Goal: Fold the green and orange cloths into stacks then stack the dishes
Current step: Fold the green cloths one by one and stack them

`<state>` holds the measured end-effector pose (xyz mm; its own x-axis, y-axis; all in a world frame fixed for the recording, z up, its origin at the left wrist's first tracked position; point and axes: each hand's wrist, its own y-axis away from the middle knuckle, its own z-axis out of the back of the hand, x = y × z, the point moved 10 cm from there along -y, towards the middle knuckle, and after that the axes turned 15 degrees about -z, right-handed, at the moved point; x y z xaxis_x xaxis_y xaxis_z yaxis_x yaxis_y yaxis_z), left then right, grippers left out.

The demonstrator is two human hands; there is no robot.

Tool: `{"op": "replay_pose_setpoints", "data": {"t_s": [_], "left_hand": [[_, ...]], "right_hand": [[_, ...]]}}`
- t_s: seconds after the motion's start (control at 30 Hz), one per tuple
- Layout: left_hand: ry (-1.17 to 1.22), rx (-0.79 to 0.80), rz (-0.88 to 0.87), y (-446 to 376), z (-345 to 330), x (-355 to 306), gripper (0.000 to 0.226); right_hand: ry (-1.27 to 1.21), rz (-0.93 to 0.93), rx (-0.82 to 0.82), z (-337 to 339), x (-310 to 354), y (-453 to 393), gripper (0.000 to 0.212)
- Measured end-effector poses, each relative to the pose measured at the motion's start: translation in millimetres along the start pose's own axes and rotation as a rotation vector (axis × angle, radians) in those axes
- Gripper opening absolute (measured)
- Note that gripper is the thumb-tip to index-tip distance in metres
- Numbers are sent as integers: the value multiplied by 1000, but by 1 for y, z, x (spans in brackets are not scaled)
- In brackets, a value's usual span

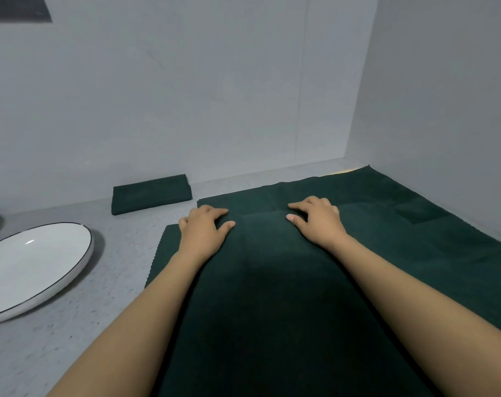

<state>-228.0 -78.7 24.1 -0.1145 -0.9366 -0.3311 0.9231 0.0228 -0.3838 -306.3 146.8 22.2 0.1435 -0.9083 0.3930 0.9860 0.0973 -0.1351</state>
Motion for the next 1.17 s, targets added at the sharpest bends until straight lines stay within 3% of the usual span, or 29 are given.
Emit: {"op": "replay_pose_setpoints", "data": {"t_s": [0.17,0.3,0.43,0.6,0.73,0.87,1.0,1.17], "left_hand": [[-49,-74,-27,-3,1,-4,20],[75,-135,-25,4,7,-5,8],[175,-143,-10,12,25,-13,9],[279,-108,28,25,48,-8,21],[221,-65,1,51,69,-12,23],[169,-47,-42,91,89,-38,16],[94,-76,-134,140,106,-70,21],[111,-64,-162,190,99,-81,18]], "right_hand": [[-67,-46,-27,-1,-6,-7,26],[-197,-42,-55,9,-10,-2,14],[-350,17,-34,27,-9,12,14],[-273,124,-38,58,-4,33,7],[-217,182,-62,86,-3,72,2],[-99,225,-149,98,-14,111,13],[-139,268,-216,104,-27,162,10],[-186,246,-131,97,-52,205,9]]}}
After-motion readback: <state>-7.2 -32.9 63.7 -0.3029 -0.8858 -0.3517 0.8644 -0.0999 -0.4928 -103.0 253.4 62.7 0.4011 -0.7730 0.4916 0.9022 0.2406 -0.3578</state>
